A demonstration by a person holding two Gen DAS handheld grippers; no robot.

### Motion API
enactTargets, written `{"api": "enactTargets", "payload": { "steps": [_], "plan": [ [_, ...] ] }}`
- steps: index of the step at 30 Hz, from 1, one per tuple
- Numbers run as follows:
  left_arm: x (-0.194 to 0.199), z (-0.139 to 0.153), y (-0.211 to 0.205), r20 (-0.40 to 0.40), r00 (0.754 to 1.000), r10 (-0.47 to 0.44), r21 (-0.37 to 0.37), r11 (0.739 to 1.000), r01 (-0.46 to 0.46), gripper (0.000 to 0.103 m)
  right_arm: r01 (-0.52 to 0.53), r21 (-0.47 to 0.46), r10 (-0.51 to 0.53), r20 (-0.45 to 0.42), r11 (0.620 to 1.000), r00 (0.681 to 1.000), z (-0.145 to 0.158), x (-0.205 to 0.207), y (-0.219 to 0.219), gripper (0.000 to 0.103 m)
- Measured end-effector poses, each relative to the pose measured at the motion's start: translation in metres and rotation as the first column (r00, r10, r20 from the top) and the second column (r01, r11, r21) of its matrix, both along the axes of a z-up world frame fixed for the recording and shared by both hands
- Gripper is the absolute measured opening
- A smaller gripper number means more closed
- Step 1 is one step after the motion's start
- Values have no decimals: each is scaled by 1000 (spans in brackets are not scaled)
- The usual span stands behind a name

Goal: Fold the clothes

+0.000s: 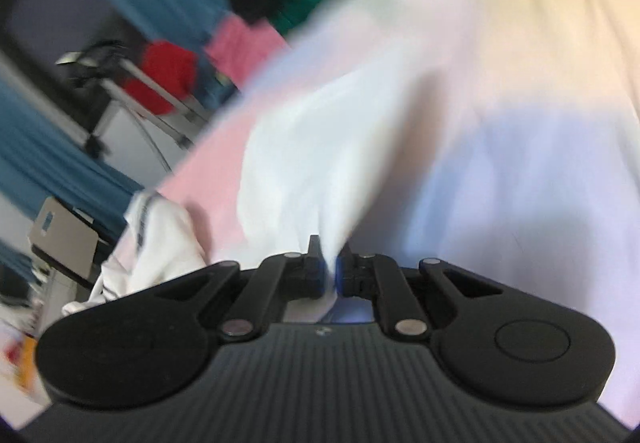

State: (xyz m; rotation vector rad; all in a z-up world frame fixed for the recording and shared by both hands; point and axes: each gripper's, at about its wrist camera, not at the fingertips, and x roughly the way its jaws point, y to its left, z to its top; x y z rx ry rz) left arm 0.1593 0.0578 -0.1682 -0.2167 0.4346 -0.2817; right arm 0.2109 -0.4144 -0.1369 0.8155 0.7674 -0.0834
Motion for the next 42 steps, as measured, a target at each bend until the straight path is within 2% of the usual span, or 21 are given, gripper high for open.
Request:
{"api": "enactTargets", "payload": {
  "steps": [4,7,10,12,14,16,19,20,23,24,26,27,30,31,34,38,40,41,42],
  "plan": [
    [-11,4,-4,-24,999,22,12,1000,-21,3,-31,137,42,-79,990,996,-18,-29,-19,11],
    [-17,4,-6,-60,996,72,33,997,-70,3,-12,238,32,-81,971,996,-21,-40,-34,13],
    [-19,4,-10,-85,989,123,53,991,-119,3,25,285,-10,-56,958,998,-19,-41,-52,28],
    [-20,7,-15,-78,987,137,79,988,-131,3,71,260,-56,-62,963,996,-18,-38,-65,53],
    [-22,7,-19,-69,988,141,101,986,-134,4,110,241,-92,-82,964,992,-23,-31,-80,55],
    [-20,9,-22,-79,986,147,99,985,-139,4,123,269,-102,-92,955,991,-35,-21,-95,55],
    [-15,9,-24,-97,982,162,103,983,-152,4,138,303,-119,-82,943,990,-50,-2,-112,54],
    [-14,8,-25,-100,981,165,104,982,-155,4,146,294,-130,-73,945,989,-52,2,-115,50],
    [-14,8,-28,-88,983,164,117,981,-153,4,178,159,-179,-6,971,984,-44,11,-117,30],
    [-14,8,-29,-87,983,161,118,982,-150,4,171,133,-174,10,976,985,-44,15,-120,17],
    [-15,8,-29,-86,985,151,114,983,-141,5,148,110,-152,26,983,988,-45,21,-119,7],
    [-16,8,-28,-85,985,149,112,984,-139,5,144,98,-148,37,985,988,-44,23,-119,6],
    [-17,10,-26,-83,988,128,81,989,-122,5,180,140,-200,139,974,970,-26,17,-132,6],
    [-18,12,-26,-76,991,114,69,992,-108,5,197,168,-227,181,966,957,-21,12,-137,5],
    [-23,20,-27,-38,999,36,43,998,-35,6,272,171,-312,285,947,906,-2,-11,-156,5],
    [-31,27,-33,-1,998,-56,24,998,56,9,385,61,-385,302,921,872,5,-36,-175,5],
    [-34,30,-36,-1,997,-83,28,996,83,16,409,98,-420,251,907,872,-7,-41,-184,5],
    [-35,30,-35,-12,996,-89,24,996,89,22,421,116,-437,224,900,871,-12,-43,-188,5],
    [-36,31,-32,-39,995,-88,1,996,88,35,429,141,-449,190,892,873,-19,-44,-190,5]
  ]
}}
